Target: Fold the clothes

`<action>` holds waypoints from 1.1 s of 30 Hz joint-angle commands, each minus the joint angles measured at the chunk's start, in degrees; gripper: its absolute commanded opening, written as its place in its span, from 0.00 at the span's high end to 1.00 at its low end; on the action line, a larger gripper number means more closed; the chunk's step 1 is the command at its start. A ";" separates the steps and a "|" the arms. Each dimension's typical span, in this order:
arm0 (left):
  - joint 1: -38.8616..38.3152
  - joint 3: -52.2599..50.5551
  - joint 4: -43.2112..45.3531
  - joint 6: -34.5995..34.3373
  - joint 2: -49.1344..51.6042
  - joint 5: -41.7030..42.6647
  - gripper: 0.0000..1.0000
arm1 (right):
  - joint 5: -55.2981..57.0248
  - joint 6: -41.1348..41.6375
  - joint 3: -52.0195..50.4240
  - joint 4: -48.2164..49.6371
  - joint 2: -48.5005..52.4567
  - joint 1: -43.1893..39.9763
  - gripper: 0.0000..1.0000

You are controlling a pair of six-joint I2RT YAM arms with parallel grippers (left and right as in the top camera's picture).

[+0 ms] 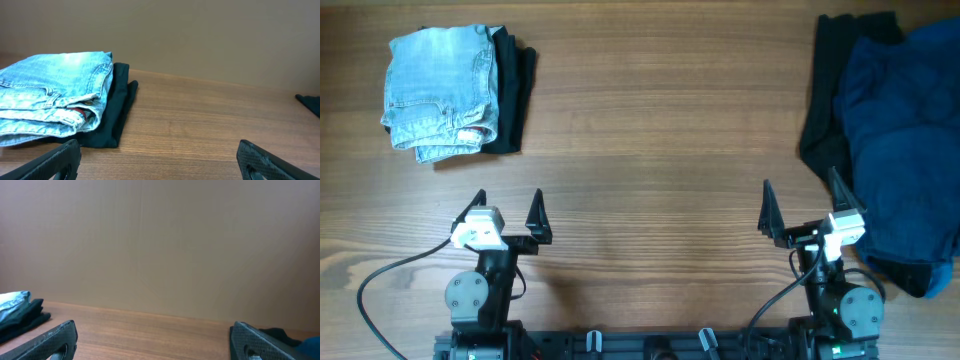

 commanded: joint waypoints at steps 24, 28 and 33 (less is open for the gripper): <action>0.26 -0.35 -0.11 -0.52 -0.52 -0.17 0.00 | -0.63 0.11 -1.29 -14.14 -1.73 -0.66 0.00; 0.26 -0.35 -0.11 -0.52 -0.52 -0.17 0.00 | -0.63 0.09 -1.29 -14.14 -1.73 -0.66 0.00; 0.26 -0.35 -0.11 -0.52 -0.52 -0.17 0.00 | -0.66 0.09 -1.29 -14.14 -1.73 -0.66 0.00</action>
